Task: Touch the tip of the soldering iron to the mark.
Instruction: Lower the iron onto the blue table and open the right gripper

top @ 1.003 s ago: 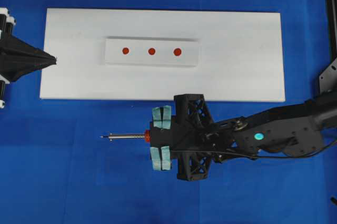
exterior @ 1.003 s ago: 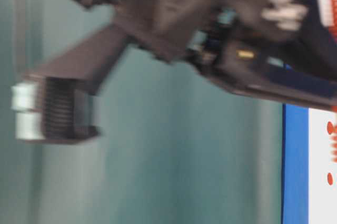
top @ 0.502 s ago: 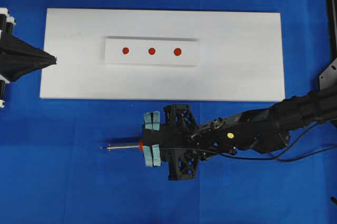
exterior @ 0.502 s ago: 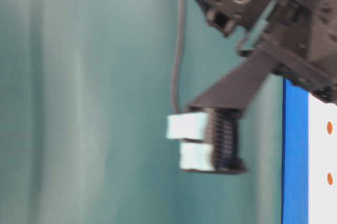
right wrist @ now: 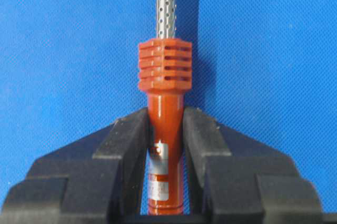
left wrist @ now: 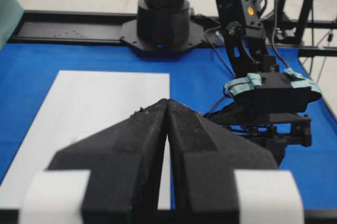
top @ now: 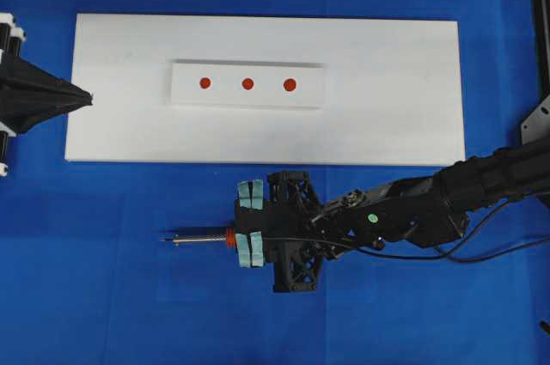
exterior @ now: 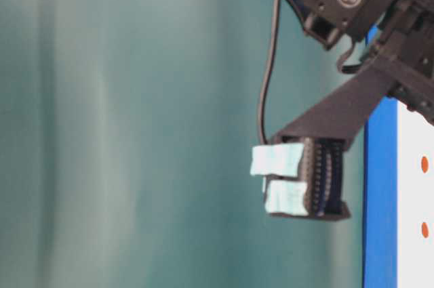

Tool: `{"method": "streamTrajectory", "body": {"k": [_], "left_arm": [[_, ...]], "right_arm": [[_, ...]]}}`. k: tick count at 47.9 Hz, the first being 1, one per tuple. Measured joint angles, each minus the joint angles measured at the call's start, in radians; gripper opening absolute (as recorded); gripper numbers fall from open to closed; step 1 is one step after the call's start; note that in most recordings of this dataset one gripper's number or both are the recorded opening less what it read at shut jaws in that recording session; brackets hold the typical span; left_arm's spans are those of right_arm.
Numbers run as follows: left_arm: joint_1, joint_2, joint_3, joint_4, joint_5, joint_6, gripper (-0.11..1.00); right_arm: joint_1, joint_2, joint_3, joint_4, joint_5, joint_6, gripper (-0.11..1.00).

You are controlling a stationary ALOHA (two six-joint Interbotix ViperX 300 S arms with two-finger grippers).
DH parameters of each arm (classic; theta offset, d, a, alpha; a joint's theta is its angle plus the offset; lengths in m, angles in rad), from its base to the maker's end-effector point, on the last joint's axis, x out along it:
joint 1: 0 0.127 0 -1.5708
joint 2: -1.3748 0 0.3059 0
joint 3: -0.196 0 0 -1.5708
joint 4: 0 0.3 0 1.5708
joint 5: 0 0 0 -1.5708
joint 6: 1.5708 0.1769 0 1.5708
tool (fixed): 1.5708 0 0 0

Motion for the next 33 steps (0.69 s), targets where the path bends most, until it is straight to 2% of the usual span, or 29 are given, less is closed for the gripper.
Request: {"method": "streamTrajectory", "body": {"k": [5,7,11,19,22,28,33], "left_arm": [[0.002,0.000,0.000,-0.002,-0.002,0.000,0.00],[0.000,0.000,0.002,0.000,0.000,-0.002,0.00],[0.000,0.000,0.002,-0.002,0.000,0.000,0.00],[0.002,0.002,0.002,-0.002,0.000,0.000,0.00],[0.002,0.002,0.002,0.000,0.000,0.000,0.00],[0.000,0.000,0.002,0.000,0.000,-0.002,0.00],[0.000,0.000,0.002,0.000,0.002,0.000,0.00]], "right_arm": [[0.000,0.002,0.000,0.008,-0.002,0.000,0.07],[0.000,0.000,0.002,0.009,-0.002,0.000,0.12],[-0.002,0.003,0.002,0.011,0.000,0.000,0.31],[0.003,0.003,0.002,0.014,0.009,-0.002,0.80],[0.005,0.003,0.000,0.014,0.018,0.000,0.92],[0.005,0.003,0.002,0.014,0.028,-0.002,0.84],[0.006,-0.002,0.002,0.014,0.035,-0.002,0.86]]}}
